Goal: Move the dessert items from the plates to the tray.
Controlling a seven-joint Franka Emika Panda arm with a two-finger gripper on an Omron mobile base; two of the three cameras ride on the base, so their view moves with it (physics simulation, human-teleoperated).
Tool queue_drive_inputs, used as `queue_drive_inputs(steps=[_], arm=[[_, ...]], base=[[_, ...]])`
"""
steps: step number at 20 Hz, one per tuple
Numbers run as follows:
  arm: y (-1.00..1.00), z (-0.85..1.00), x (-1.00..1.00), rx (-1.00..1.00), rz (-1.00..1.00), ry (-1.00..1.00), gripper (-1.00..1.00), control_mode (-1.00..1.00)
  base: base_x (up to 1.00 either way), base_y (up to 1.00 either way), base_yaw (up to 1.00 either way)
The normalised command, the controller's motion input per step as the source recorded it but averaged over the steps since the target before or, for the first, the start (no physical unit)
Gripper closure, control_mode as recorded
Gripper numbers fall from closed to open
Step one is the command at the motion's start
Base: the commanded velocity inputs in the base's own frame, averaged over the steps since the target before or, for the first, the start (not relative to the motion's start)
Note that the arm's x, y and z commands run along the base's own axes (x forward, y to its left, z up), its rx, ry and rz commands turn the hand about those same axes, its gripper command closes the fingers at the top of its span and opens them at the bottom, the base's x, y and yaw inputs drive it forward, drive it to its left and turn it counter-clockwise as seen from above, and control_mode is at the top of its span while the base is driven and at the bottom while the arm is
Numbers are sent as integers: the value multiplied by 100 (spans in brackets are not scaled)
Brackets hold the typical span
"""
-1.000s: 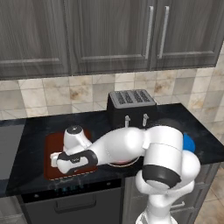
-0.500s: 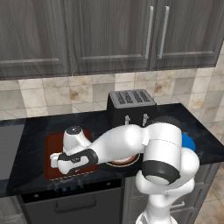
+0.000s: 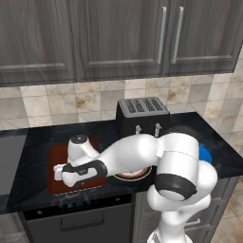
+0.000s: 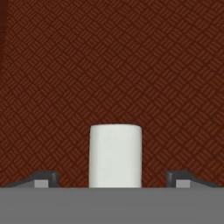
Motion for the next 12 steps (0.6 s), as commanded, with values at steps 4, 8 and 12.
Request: queue_drive_inputs(steps=[4,8,12], arm=[[-22,53,0,0,0,0,-100,-100],[-34,64,0,0,0,0,-100,-100],[-52,44,-6,0,0,0,-100,-100]], base=[[0,0,0],[0,0,0],[0,0,0]])
